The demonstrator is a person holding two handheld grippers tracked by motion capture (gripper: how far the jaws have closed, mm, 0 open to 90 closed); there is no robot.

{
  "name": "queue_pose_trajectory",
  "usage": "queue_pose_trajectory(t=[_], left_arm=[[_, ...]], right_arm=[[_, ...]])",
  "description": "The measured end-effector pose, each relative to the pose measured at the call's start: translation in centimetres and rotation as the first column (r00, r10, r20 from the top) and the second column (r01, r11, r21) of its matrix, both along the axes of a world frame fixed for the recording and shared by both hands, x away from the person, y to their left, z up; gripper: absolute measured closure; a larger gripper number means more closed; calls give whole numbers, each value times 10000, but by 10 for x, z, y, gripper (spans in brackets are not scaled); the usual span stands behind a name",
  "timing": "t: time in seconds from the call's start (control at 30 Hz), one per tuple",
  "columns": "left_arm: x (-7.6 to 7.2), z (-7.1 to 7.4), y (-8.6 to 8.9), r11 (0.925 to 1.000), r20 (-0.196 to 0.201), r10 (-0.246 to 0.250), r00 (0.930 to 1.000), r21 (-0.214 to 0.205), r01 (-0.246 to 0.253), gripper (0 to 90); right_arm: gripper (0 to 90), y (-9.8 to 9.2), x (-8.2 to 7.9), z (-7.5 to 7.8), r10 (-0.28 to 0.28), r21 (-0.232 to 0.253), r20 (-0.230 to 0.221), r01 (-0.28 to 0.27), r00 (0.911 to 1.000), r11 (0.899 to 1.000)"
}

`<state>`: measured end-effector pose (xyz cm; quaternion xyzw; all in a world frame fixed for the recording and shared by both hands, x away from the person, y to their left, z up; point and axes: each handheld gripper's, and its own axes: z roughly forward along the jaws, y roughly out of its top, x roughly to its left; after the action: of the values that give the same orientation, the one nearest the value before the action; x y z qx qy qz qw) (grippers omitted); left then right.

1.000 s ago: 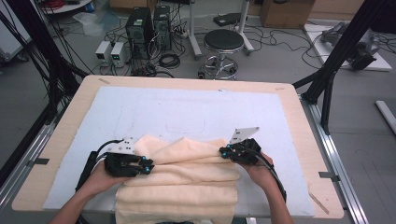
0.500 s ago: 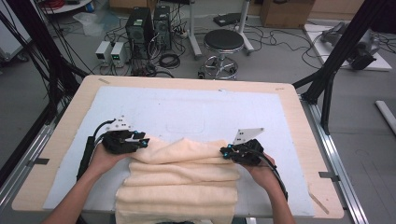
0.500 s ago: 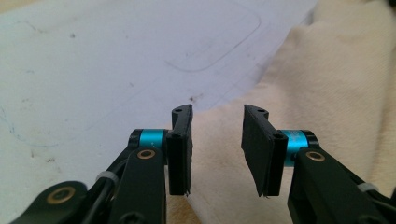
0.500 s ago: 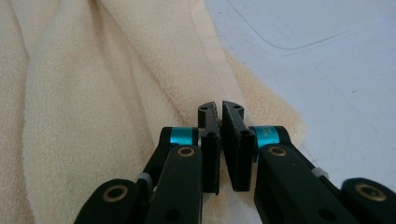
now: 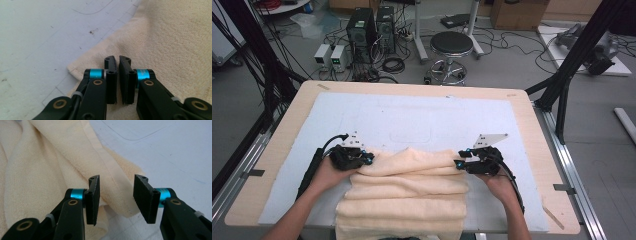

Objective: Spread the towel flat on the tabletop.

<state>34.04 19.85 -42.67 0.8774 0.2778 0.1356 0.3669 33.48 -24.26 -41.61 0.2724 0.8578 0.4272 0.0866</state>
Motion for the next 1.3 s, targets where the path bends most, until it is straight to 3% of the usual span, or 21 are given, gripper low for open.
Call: queue_pose_trajectory(t=[0.13, 0.2, 0.23, 0.3, 0.37, 0.57, 0.73, 0.8, 0.97, 1.07, 1.2, 1.3], left_arm=[[-2, 6, 3, 9998, 436, 149, 9989, -163, -142, 856], [-4, 11, 7, 9982, 699, 350, 9969, -504, -315, 858], [-5, 14, 9, 9975, 785, 441, 9959, -583, -395, 859], [-8, 19, 12, 9956, 937, 530, 9942, -826, -452, 861], [-10, 23, 15, 9930, 1125, 610, 9918, -1075, -489, 862], [-14, 34, 21, 9802, 1476, 972, 9843, -1856, -690, 862], [-11, 47, 23, 9653, 1705, 1315, 9765, -2461, -870, 861], [-9, 54, 23, 9577, 1942, 1585, 9681, -2687, -1029, 860], [-1, 67, 24, 9392, 2111, 1941, 9580, -3218, -1194, 860], [2, 68, 25, 9357, 1971, 1899, 9618, -3331, -1164, 860], [6, 60, 23, 9429, 1711, 1744, 9697, -3127, -1144, 860], [10, 52, 20, 9476, 1684, 1525, 9738, -3048, -957, 860]], right_arm=[[568, 5, 5, -5, -126, 1, -177, 126, 9998, 9999], [584, 12, 9, -12, 26, -427, -362, -41, 9993, 9991], [639, 15, 11, -16, 119, -698, -523, -156, 9986, 9974], [771, 17, 12, -18, 315, -766, -584, -359, 9978, 9964], [840, 19, 8, -12, 416, -1009, -110, -425, 9991, 9940], [849, 19, -1, 7, 243, -1008, 962, -145, 9951, 9948], [848, 15, -2, 35, -72, -346, 1797, 136, 9837, 9993], [847, 14, 0, 44, -165, -79, 1990, 184, 9799, 9998], [847, 12, 9, 65, -277, 413, 2189, 191, 9754, 9990], [847, 12, 15, 72, -135, 427, 2163, 43, 9762, 9991], [846, 11, 19, 72, 65, 622, 1865, -184, 9824, 9979], [845, 13, 24, 64, 241, 420, 1644, -314, 9861, 9986]])
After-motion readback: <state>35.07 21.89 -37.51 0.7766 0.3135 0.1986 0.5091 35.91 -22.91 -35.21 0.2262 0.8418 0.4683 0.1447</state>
